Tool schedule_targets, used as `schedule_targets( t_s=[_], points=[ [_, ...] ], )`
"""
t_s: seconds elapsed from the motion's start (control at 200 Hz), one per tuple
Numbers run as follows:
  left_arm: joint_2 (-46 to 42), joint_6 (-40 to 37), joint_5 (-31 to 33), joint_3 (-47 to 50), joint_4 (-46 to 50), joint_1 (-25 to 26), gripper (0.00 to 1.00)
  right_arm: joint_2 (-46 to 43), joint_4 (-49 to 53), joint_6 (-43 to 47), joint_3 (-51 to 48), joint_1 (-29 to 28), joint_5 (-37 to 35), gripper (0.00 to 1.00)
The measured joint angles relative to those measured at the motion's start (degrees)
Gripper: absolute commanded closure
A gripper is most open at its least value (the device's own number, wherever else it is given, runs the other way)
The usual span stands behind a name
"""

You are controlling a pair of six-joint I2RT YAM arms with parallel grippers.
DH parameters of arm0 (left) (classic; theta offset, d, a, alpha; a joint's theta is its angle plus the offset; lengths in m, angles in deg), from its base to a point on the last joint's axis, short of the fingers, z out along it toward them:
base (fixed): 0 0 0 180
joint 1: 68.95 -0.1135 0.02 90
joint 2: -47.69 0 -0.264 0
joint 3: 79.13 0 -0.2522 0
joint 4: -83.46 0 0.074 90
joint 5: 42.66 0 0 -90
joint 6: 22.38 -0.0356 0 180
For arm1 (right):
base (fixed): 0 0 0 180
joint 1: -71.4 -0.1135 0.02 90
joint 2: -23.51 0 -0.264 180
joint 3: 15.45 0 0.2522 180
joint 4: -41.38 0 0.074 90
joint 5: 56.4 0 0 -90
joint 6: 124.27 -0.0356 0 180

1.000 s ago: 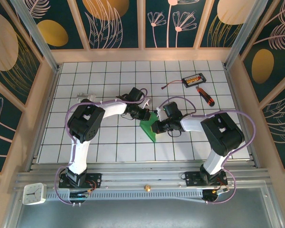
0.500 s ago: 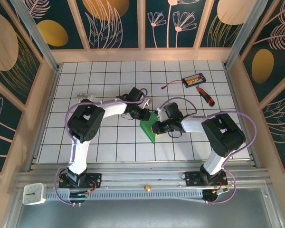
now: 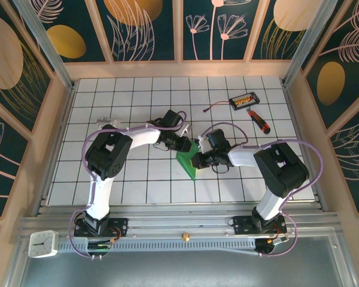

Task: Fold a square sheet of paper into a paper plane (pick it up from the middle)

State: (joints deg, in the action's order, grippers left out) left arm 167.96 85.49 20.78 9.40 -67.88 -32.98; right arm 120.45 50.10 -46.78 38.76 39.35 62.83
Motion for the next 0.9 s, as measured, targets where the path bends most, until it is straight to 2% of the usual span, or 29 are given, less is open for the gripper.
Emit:
schedule_targets(
  t_s=[0.16, 0.31, 0.37, 0.46, 0.535, 0.701, 0.901],
  points=[
    [-1.27, 0.83, 2.75, -0.07, 0.44, 0.22, 0.58, 0.00, -0.13, -0.02, 0.00, 0.00, -0.46, 0.99],
    [-5.60, 2.78, 8.59, 1.70, -0.24, -0.35, 0.55, 0.00, -0.13, -0.02, 0.00, 0.00, -0.46, 1.00],
    [-9.31, 4.52, 10.88, 4.42, -1.49, -0.52, 0.60, 0.00, -0.13, -0.02, 0.00, 0.00, -0.48, 1.00],
    [-15.52, 8.44, 12.24, 9.66, -4.48, -0.61, 0.79, 0.00, -0.13, -0.02, -0.02, 0.00, -0.48, 1.00],
    [-20.11, 11.56, 11.23, 14.86, -8.11, -0.46, 0.89, 0.00, -0.13, -0.02, -0.02, 0.00, -0.48, 1.00],
    [-21.94, 17.57, 7.58, 21.05, -12.92, 2.27, 0.97, 0.00, -0.13, -0.02, -0.02, 0.00, -0.48, 1.00],
    [-21.68, 20.41, 4.61, 23.39, -15.17, 4.39, 1.00, 0.00, -0.13, -0.02, -0.02, 0.00, -0.48, 1.00]
  ],
)
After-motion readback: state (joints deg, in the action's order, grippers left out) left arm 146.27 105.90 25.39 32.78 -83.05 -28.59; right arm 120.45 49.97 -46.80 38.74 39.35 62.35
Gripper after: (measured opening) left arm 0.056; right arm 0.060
